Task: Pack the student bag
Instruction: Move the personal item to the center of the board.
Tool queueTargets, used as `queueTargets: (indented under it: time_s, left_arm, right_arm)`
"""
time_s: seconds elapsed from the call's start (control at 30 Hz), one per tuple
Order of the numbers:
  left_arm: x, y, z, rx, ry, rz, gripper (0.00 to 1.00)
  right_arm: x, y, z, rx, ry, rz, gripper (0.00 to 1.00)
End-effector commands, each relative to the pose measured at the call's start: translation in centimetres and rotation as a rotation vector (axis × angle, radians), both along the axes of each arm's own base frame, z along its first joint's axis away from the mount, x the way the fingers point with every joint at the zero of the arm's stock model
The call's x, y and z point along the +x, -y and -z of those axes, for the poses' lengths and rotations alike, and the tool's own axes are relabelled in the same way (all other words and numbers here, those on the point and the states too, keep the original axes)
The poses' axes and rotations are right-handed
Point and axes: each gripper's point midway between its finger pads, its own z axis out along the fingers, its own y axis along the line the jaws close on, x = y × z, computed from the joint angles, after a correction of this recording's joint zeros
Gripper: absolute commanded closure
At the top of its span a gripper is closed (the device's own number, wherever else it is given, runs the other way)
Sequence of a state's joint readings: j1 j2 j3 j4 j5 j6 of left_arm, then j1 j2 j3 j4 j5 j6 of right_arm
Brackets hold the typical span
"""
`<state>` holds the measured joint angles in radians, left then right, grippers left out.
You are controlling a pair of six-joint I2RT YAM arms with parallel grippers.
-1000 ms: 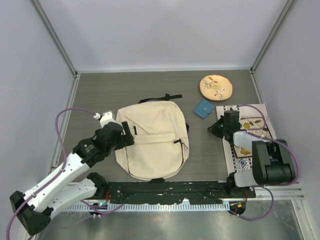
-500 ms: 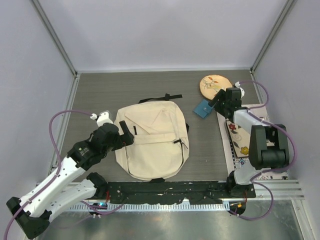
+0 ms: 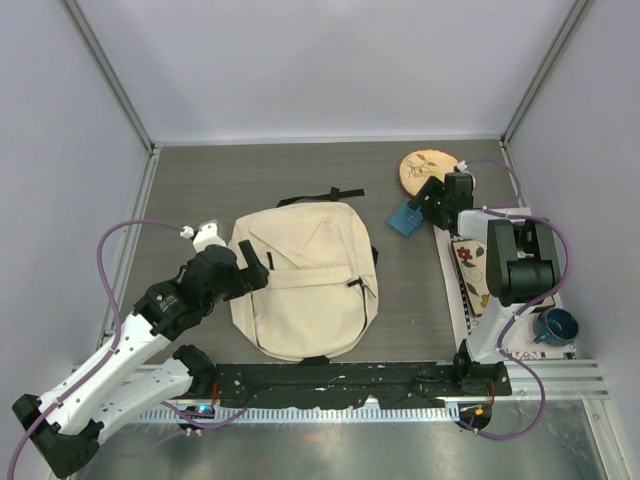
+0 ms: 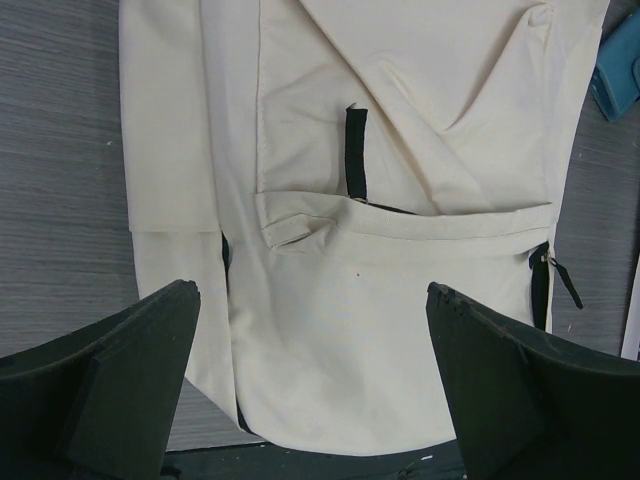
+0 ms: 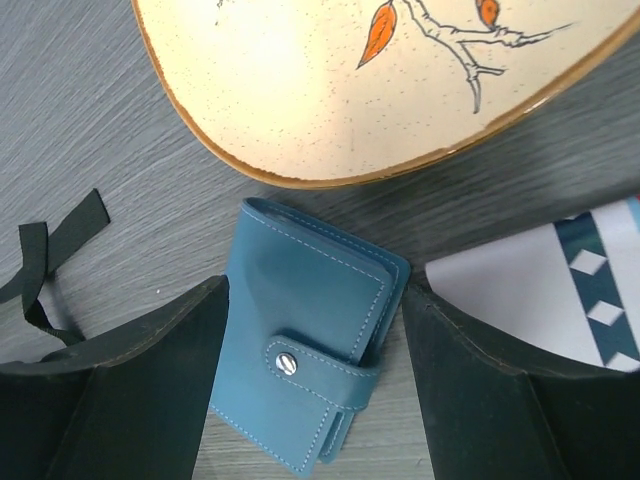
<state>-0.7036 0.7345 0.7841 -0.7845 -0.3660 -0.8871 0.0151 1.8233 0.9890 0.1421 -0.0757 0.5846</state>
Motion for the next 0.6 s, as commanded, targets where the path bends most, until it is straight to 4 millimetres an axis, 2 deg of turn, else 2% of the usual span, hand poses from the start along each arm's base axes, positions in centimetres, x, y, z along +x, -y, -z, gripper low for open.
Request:
queueTargets:
  time_s: [0.0, 0.13, 0.4, 0.57]
  left_arm:
    - [0.4, 0.3, -0.6, -0.031, 0.019, -0.013, 0.00]
    - [0.5, 0.5, -0.3, -0.028, 0.008, -0.011, 0.00]
    - [0.3, 0.4, 0.1, -0.028, 0.003, -0.012, 0.00]
    - [0.3, 0.6, 0.4, -0.033, -0.005, -0.010, 0.00]
  right_arm:
    - [1.9, -0.7, -1.2, 0.020, 0.073, -0.038, 0.25]
    - [1.9, -0.9, -0.2, 0.032, 0.055, -0.052, 0.26]
    - [1.2, -1.6, 1.4, 0.045, 0.018, -0.094, 0.45]
    - [0.4, -2.3, 2.7, 0.026, -0.026, -0.153, 0.48]
